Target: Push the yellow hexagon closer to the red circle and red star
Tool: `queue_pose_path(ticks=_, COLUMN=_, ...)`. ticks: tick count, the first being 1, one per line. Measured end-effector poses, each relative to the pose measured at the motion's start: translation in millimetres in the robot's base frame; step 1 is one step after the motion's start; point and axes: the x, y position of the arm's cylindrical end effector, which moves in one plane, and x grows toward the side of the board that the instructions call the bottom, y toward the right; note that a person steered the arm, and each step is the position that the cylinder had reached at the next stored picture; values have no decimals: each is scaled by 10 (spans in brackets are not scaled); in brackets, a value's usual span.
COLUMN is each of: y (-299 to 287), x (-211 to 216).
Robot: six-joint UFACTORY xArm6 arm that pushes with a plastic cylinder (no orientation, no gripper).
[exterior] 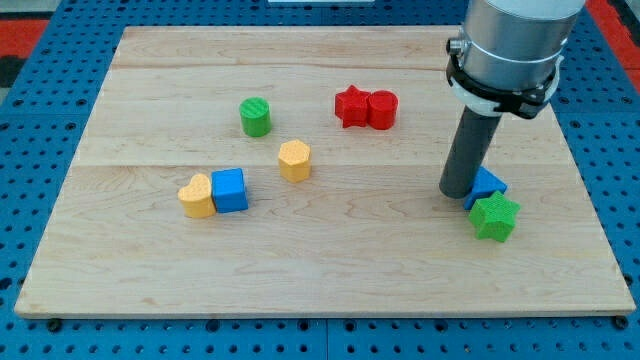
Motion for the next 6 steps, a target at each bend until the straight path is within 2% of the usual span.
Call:
queue_pose_path(ticks=3, y=12, x=104)
queue_pose_path(ticks=6, y=-1020, x=32)
